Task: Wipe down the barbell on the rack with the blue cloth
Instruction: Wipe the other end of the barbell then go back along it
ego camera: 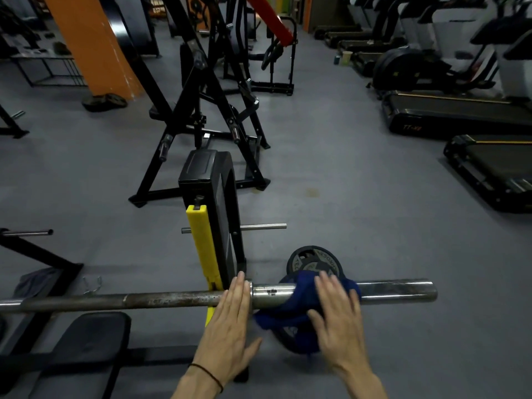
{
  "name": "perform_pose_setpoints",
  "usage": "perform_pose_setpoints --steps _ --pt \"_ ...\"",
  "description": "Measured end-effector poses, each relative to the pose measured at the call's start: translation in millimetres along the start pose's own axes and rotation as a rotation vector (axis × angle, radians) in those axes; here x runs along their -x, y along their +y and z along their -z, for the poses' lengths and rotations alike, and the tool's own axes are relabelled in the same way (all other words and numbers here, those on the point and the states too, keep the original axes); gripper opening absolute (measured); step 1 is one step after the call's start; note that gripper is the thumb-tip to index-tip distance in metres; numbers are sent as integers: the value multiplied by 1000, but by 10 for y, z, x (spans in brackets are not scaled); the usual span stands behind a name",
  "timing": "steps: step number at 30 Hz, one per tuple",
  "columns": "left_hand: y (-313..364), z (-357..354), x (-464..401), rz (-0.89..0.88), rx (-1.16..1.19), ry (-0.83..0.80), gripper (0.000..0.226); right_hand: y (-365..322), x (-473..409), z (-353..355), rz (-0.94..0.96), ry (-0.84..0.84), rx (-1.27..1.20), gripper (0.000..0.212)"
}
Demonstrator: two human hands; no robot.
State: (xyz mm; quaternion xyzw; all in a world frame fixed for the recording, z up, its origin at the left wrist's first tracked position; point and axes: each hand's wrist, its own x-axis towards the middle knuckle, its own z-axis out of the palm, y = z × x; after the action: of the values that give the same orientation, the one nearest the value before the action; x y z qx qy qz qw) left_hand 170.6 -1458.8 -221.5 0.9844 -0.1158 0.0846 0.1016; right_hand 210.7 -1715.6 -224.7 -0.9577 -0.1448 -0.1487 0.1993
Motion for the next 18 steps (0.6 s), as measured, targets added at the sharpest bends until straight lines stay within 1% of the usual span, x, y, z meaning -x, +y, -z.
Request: perform_pose_setpoints --steps 2,3,4,6,7,9,10,12,14,16,17,18 --pt "12 1 -36 27 6 -26 128 -107 -4 -33 -148 30 -70 66" --pt "19 -3 -52 34 17 -25 127 -290 -36 -108 -169 29 -111 68" --pt "24 -12 -69 34 30 -15 123 -512 -60 -195 -140 9 -152 71" --pt "29 -22 -109 34 47 0 108 -851 -55 -343 43 -84 -151 73" --pt "32 -23 -124 42 45 2 103 -899 -55 -358 136 -140 -132 73" --pt "39 -32 -140 65 52 -1 103 -714 -114 -262 232 -193 -111 70" --pt "39 -34 -145 74 61 -2 105 -546 -116 -208 250 -183 -79 68" --pt "45 -27 -152 94 66 -3 109 -166 -87 -87 191 -89 -6 63" --pt "64 -8 -162 109 65 -7 110 69 -51 6 35 -16 -43 59" --pt "86 4 -162 127 55 -18 109 -66 -76 -67 -124 12 -115 60" --pt "93 1 -155 132 59 -23 107 -252 -95 -154 -171 26 -136 62" --pt "96 -3 -146 131 71 -17 105 -478 -111 -240 -167 25 -157 65"
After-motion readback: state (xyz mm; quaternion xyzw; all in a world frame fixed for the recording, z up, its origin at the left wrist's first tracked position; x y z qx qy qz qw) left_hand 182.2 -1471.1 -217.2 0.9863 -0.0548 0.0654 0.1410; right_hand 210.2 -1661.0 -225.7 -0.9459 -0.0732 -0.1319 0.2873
